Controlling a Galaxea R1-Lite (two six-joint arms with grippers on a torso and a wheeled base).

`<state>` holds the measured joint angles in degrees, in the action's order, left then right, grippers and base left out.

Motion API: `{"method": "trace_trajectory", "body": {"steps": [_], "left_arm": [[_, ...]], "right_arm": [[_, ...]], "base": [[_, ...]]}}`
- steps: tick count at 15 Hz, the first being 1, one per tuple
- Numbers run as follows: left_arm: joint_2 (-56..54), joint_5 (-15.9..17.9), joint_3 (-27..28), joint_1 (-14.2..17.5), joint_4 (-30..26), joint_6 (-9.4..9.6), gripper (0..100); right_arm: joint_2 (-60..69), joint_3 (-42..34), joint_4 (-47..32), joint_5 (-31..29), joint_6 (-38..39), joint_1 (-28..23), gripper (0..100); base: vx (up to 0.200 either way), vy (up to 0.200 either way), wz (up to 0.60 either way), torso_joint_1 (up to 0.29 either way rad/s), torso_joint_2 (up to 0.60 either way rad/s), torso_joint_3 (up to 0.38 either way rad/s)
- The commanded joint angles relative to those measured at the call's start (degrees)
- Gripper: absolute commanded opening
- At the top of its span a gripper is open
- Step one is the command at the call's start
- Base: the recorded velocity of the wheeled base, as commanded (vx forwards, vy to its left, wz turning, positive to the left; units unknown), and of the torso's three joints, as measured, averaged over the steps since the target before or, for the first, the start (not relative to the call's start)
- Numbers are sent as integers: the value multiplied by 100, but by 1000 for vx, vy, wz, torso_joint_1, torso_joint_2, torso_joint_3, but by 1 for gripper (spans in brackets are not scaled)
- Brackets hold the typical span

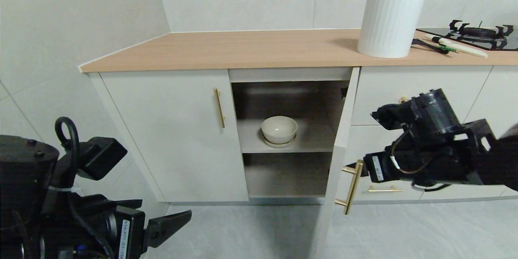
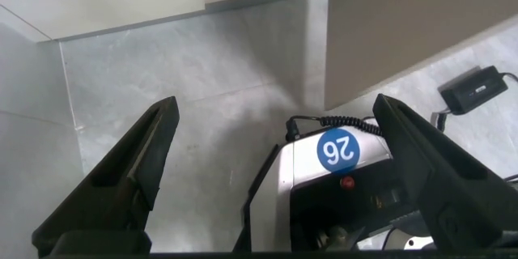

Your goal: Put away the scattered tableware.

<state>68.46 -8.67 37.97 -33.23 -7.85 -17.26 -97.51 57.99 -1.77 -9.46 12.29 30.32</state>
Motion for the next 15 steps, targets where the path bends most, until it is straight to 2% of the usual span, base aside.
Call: {"method": "trace_trajectory", "body": {"steps": [1,3,6,11,15], "left_arm": [[-52,-12,8,10,3,4,100],[-8,5,-9,10,12,30,100],[123,5,-106,1,214,127,100],[194,-21,-106,18,346,118,100],[194,-21,-97,62,337,118,100]], "right_arm": [[-1059,942,-104,120,-33,132,100],[-1420,1048,-43,252,37,132,100],[-1859,1136,563,234,213,123,100],[-2176,1223,1152,208,670,106,100],[-2307,1355,1240,199,916,80,100]], "base": [[0,0,0,0,0,0],[0,0,0,0,0,0],[0,0,0,0,0,0],[0,0,0,0,0,0],[0,0,0,0,0,0]]}}
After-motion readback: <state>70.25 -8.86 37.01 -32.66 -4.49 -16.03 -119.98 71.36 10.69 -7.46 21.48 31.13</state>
